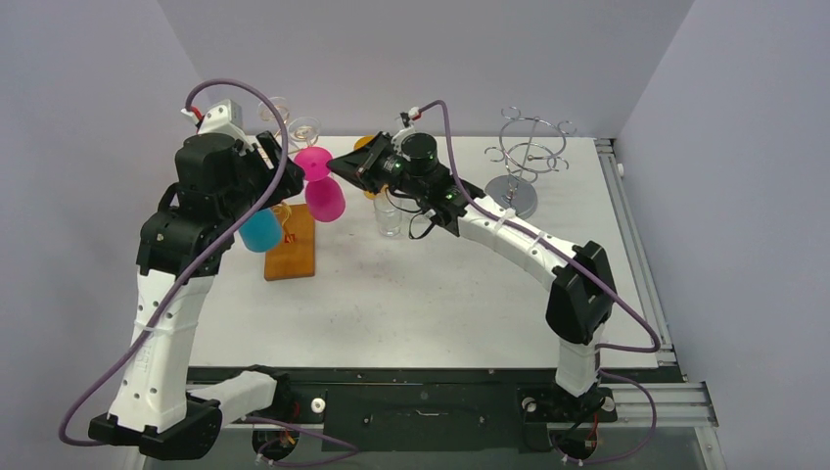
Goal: Take the wine glass off the wine glass rack
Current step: Pick up the wine glass from the wine rack, then place the wine glass at the center of the board.
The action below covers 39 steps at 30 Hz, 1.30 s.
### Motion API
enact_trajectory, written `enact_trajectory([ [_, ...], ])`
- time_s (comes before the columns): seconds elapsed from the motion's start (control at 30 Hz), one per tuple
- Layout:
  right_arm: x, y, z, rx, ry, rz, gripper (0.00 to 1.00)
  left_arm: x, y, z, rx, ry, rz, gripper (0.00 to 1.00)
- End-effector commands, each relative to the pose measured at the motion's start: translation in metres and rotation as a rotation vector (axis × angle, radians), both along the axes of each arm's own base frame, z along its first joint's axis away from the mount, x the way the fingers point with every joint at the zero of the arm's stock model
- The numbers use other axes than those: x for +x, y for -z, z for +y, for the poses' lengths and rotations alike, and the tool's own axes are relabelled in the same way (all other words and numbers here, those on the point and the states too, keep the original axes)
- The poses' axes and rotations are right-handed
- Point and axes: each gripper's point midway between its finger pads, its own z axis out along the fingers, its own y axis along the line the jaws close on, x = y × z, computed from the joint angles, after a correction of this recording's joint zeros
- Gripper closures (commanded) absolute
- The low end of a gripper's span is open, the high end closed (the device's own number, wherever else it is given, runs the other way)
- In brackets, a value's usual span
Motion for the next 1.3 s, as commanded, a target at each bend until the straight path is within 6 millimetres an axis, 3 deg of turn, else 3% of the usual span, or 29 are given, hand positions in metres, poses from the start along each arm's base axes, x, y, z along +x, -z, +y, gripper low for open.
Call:
enact_trajectory([
  [0.0,-0.008,-0.052,-0.021,0.104,0.022,-0.089,1.00,0.009,-0.013,-0.007,-0.046,0.014,-0.054,0.40],
  [0.3,-0.012,-0.052,-0.046,0.125,0.046,-0.091,1.00,0.015,-0.012,-0.018,-0.080,0.056,-0.043,0.43],
  [0.47,-0.013,-0.052,-0.075,0.135,0.066,-0.092,1.00,0.023,-0.014,-0.035,-0.123,0.114,-0.041,0.44],
  [0.9,-0.032,-0.070,-0.146,0.237,0.022,-0.122,1.00,0.043,-0.026,-0.134,-0.323,0.410,-0.047,0.44],
  [1.07,-0.036,-0.072,-0.165,0.229,0.041,-0.136,1.00,0.045,-0.037,-0.158,-0.391,0.479,-0.078,0.44],
  [1.27,-0.041,-0.082,-0.177,0.214,0.045,-0.170,1.00,0.051,-0.033,-0.177,-0.458,0.528,-0.059,0.47],
])
